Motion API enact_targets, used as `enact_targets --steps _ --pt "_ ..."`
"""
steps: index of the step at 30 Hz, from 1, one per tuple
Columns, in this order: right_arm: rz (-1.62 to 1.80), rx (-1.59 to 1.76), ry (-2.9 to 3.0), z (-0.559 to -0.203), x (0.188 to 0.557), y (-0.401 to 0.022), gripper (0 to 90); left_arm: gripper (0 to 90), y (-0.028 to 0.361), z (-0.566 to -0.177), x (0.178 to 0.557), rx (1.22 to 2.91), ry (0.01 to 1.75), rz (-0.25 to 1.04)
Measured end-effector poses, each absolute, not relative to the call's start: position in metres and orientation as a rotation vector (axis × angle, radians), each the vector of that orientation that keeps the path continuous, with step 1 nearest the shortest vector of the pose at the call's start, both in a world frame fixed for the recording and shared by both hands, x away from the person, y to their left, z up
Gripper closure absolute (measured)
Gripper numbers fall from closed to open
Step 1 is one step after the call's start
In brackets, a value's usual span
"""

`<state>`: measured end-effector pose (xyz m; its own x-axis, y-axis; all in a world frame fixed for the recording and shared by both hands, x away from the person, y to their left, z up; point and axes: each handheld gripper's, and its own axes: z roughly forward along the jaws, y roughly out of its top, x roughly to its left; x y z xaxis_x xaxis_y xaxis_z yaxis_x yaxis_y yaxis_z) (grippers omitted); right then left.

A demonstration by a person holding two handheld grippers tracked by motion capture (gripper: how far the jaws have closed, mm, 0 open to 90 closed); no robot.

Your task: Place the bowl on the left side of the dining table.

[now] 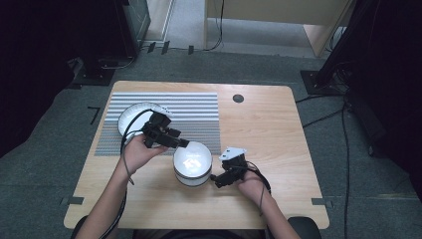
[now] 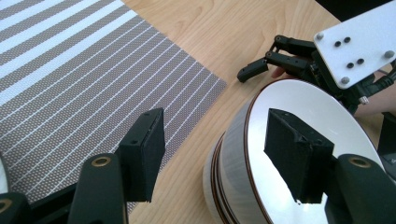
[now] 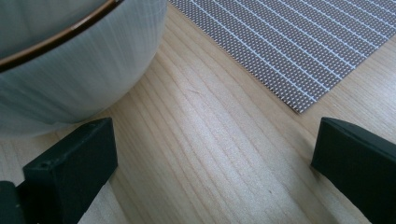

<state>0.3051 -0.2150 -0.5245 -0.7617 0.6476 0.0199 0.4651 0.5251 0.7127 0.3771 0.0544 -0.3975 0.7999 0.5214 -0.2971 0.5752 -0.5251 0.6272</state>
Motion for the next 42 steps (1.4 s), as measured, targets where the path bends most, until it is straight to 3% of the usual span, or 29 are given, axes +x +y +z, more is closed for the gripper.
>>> enact_targets --steps 42 --pt "1.066 0.937 2.519 -0.525 0.305 -0.215 0.0 66.2 0.032 -0.425 0.375 2.327 0.774 -0.204"
